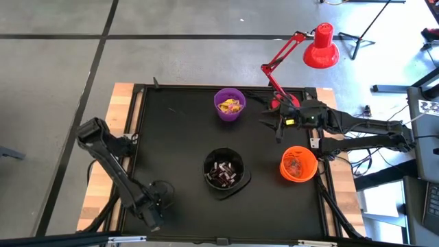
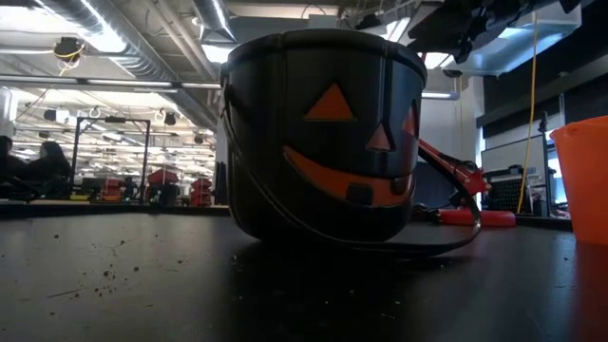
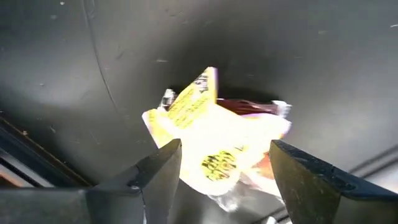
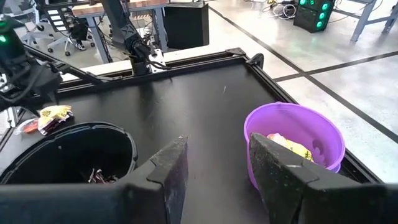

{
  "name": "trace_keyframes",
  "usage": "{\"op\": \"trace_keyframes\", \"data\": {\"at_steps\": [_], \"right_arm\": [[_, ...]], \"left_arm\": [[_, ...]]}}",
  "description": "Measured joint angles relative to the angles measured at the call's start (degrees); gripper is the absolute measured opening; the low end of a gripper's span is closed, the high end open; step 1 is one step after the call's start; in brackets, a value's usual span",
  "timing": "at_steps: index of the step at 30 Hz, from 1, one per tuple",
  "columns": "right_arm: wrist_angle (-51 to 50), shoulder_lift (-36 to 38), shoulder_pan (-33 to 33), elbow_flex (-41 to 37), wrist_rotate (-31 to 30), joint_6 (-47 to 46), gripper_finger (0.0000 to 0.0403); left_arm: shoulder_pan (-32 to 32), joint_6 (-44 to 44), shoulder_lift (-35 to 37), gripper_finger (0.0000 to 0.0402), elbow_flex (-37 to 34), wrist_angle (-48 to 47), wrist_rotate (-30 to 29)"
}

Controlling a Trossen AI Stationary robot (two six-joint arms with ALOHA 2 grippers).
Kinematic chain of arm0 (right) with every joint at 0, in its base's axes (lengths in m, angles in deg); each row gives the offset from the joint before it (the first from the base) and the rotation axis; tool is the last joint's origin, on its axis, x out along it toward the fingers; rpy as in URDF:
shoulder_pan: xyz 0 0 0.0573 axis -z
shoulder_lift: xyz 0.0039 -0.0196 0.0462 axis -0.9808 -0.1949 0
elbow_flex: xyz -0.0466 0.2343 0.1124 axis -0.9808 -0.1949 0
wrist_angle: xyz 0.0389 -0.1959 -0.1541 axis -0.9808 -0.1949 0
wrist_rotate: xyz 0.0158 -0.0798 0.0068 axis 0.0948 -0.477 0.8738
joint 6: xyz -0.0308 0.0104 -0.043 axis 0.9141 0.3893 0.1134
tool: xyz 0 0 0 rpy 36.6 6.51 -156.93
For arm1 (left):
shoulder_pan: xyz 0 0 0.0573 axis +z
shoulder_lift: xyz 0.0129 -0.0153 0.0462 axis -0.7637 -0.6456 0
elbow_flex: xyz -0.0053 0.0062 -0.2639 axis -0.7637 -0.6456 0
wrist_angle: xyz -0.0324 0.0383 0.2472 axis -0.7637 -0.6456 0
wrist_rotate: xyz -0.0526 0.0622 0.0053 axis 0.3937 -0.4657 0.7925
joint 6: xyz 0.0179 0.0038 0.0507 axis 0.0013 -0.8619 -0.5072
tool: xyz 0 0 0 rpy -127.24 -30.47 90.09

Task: Sort candy
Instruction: Put the yellow candy into the purple bucket

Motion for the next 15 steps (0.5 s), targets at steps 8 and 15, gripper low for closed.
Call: {"op": "trace_keyframes", "data": {"at_steps": [8,15], "right_arm": [[0.11,-0.02,0.00,0.00,1.07,-0.87,0.0165],[0.14,-0.02,0.00,0.00,1.07,-0.90,0.0165]], "left_arm": [[0.00,-1.09,-1.56,0.0225,-2.33,-0.44,1.61],[0.00,-1.09,-1.37,0.0174,-6.24,2.15,1.98]]}}
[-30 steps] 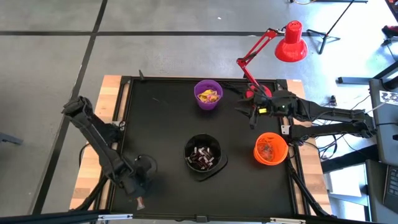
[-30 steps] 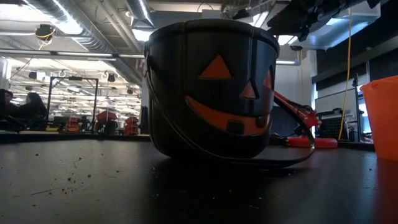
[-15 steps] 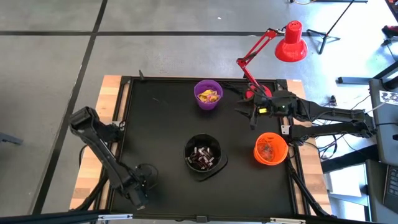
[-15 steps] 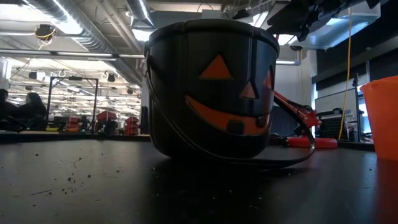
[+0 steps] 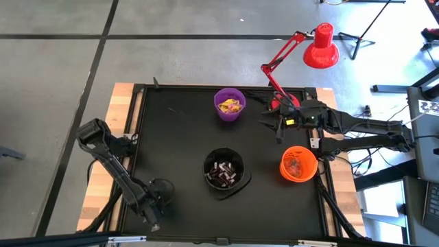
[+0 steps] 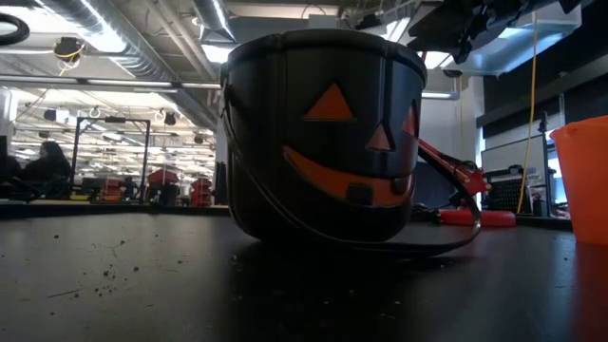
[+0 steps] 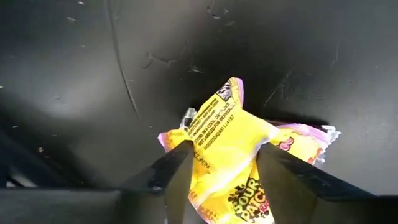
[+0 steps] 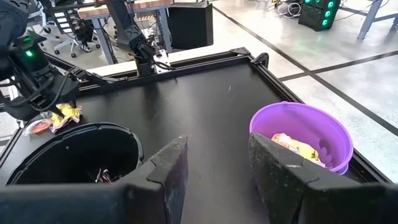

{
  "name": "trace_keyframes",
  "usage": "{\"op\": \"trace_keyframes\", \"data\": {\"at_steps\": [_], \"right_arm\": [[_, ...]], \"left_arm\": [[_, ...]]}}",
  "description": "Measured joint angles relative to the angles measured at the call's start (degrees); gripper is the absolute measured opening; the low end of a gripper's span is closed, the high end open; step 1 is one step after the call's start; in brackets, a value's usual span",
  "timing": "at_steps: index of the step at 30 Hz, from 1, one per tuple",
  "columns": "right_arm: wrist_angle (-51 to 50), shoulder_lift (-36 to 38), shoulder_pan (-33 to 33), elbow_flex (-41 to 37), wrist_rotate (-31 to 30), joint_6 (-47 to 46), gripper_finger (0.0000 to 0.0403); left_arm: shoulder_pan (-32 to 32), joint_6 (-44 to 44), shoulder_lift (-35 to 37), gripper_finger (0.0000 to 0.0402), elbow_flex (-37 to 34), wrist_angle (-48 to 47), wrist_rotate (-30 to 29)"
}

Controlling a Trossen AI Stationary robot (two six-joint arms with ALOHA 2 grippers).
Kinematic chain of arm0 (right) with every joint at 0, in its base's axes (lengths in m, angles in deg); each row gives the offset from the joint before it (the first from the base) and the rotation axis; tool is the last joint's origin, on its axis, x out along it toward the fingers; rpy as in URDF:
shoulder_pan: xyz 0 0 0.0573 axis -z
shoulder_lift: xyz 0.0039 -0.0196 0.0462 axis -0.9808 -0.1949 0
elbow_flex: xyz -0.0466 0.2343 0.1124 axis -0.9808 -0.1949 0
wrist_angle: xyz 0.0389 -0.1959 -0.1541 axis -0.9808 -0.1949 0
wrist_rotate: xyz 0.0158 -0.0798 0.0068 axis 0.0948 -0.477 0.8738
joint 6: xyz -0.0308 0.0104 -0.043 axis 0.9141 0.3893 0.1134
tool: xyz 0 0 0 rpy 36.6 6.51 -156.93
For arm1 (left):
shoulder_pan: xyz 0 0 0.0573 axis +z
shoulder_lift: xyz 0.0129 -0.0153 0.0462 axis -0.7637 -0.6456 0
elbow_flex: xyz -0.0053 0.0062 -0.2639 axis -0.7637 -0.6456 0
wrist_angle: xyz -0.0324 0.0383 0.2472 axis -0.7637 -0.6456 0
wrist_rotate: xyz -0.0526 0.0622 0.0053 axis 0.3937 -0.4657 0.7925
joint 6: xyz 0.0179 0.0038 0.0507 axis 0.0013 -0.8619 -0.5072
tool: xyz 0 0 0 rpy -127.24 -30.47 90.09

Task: Sort candy
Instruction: Put the yellow candy into the purple bucket

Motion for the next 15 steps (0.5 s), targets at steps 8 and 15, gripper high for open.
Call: {"op": "trace_keyframes", "data": {"at_steps": [8,15], "right_arm": [[-0.02,0.00,0.00,0.00,0.00,0.02,0.0165],[-0.02,0.00,0.00,0.00,0.00,0.02,0.0166]], "left_arm": [[1.39,-2.40,1.22,0.0059,-0.92,-0.20,-0.16],[3.81,-2.90,6.61,0.0010,-0.97,-3.73,-1.05]]}}
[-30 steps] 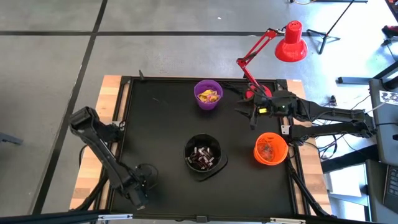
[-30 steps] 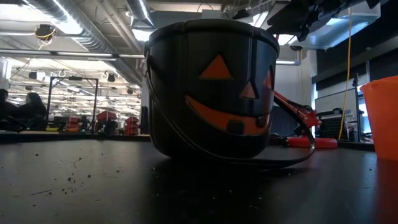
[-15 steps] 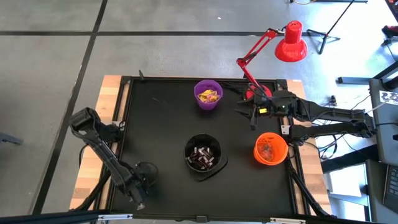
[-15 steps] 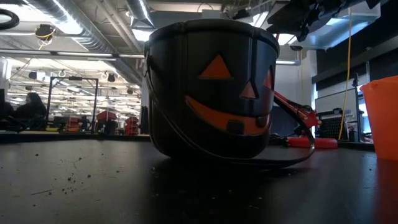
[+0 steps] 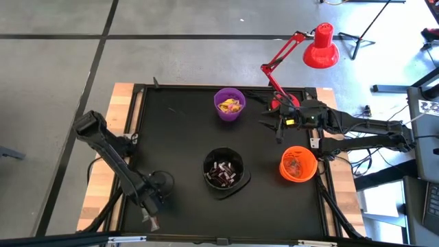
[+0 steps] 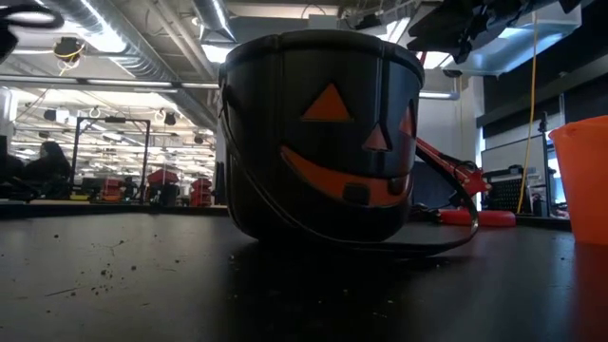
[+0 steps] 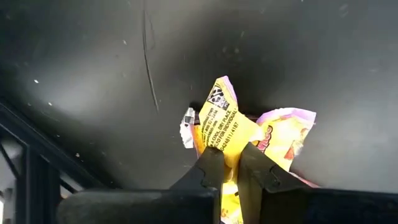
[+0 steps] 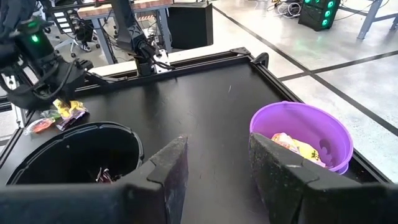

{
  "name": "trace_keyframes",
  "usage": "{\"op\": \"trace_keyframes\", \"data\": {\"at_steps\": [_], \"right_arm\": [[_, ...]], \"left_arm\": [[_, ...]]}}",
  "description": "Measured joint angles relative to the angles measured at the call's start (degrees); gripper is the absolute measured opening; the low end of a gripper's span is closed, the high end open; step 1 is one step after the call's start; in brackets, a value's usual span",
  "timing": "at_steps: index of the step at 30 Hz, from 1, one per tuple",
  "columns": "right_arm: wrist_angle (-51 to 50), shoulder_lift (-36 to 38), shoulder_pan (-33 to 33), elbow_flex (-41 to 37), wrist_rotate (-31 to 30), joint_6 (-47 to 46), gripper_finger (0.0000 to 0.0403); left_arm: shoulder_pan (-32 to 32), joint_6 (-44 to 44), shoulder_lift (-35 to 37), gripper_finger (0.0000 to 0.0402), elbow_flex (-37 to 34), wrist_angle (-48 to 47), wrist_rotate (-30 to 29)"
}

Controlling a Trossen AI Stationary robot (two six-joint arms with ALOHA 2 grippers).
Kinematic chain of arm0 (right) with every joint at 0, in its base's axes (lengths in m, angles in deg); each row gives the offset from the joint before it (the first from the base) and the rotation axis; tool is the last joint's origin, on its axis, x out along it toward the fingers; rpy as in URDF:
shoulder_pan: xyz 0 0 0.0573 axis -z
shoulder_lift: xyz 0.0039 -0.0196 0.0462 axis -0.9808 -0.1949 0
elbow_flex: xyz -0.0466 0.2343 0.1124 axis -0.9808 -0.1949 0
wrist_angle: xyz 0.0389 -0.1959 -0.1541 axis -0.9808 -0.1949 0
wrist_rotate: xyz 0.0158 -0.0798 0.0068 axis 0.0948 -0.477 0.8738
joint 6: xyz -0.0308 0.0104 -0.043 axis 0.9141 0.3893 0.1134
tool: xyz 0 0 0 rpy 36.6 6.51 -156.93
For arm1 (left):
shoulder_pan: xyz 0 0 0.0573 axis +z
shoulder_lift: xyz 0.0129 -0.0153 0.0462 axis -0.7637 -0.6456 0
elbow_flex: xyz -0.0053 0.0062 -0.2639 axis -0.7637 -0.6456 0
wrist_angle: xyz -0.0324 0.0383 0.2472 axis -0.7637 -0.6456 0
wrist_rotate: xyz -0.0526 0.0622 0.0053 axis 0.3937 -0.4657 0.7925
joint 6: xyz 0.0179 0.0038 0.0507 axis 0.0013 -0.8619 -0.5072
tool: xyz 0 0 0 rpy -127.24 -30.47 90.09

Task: Sort candy
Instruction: Put the yellow candy into the purple bucket

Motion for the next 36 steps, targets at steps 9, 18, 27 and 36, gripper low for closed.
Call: {"op": "trace_keyframes", "data": {"at_steps": [9,18,27,36], "right_arm": [[-0.04,0.00,0.00,0.00,0.00,0.02,0.0166],[2.13,-0.04,0.00,0.02,-0.46,0.11,0.0165],[2.65,-0.07,0.00,0.02,-0.46,0.13,0.0166],[2.43,-0.07,-0.02,0.02,0.02,-0.39,0.0166]], "left_arm": [[3.65,-2.51,8.96,0.0002,0.13,-1.70,-23.08],[14.27,-39.41,16.77,0.0000,0.13,21.29,-58.68],[30.18,-82.97,10.62,0.0000,0.26,67.81,-28.55],[50.42,-84.53,4.95,0.0000,0.20,70.66,-17.26]]}}
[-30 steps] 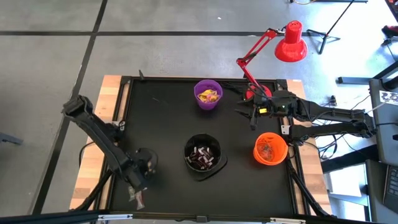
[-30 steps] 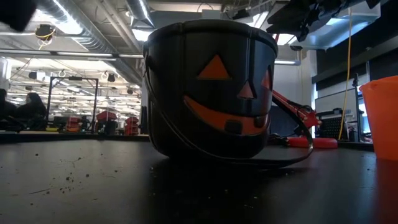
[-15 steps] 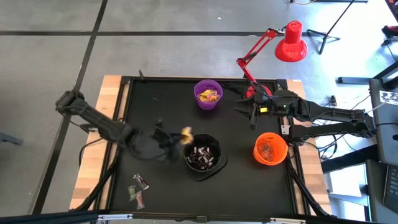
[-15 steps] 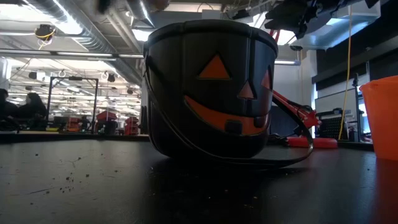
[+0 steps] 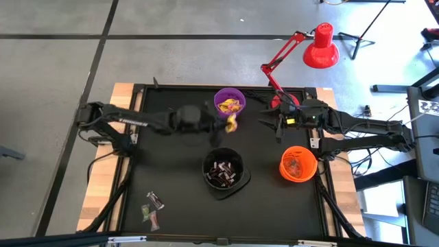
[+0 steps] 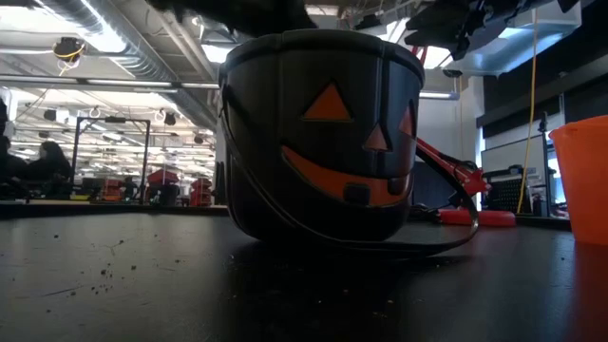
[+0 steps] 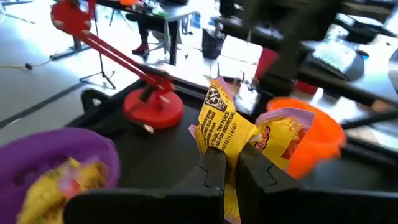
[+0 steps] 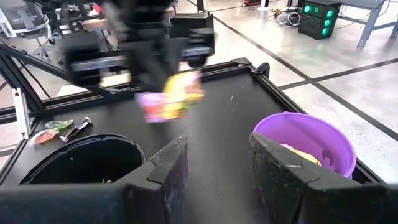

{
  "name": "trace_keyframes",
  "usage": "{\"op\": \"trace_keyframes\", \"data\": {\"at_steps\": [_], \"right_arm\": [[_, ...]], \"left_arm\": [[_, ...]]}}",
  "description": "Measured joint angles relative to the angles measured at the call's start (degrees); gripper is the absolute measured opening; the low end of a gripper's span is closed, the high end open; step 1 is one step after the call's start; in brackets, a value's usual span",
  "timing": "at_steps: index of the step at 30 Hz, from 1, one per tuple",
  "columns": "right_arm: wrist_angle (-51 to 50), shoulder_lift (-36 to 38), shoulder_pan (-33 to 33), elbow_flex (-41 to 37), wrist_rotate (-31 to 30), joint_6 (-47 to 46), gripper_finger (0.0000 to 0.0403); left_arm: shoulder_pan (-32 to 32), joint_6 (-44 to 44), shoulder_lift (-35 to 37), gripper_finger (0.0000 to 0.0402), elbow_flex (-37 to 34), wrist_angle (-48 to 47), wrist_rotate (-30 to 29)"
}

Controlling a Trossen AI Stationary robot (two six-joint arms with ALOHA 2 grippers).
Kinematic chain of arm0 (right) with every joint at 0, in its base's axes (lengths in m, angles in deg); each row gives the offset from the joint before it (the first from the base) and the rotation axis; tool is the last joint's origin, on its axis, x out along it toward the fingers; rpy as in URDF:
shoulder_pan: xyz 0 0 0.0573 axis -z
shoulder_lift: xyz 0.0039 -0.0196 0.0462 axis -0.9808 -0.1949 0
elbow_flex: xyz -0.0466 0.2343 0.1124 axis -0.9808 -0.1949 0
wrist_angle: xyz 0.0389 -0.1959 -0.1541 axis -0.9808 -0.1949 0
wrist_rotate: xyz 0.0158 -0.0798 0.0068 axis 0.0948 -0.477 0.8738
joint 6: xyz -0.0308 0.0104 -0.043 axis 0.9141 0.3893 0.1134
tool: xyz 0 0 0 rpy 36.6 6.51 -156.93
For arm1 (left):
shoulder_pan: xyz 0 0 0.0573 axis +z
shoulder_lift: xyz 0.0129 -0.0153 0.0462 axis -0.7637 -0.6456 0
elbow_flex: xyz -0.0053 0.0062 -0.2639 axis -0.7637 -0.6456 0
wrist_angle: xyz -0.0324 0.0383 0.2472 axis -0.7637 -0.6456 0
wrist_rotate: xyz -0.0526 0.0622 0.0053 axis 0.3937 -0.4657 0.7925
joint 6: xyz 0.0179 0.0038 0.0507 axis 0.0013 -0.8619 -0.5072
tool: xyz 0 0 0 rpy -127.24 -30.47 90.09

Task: Sort candy
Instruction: Put the yellow candy into the purple bucket

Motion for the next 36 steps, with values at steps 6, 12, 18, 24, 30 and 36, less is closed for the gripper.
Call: {"op": "trace_keyframes", "data": {"at_steps": [6,12,18,24,30,36], "right_arm": [[0.08,0.00,0.00,0.00,-0.02,-1.09,0.0166],[0.15,0.00,0.00,0.00,-0.02,-2.53,0.0166],[0.07,0.00,0.02,0.00,0.69,-4.10,0.0166],[0.23,0.00,0.00,0.00,0.43,-5.49,0.0166],[0.46,0.00,0.00,0.00,0.44,-5.97,0.0166],[1.49,0.00,0.01,0.00,0.42,-6.06,0.0166]], "left_arm": [[11.60,5.26,-3.88,0.0020,0.00,3.11,5.90],[19.88,7.28,-6.72,0.0094,0.00,3.45,7.71],[21.78,7.02,-7.24,0.0163,-0.02,4.31,12.03],[21.15,5.97,-6.64,0.0188,0.73,6.55,11.96],[21.21,5.75,-6.64,0.0189,0.83,6.40,10.94],[22.06,6.64,-6.64,0.0186,0.92,4.13,11.12]]}}
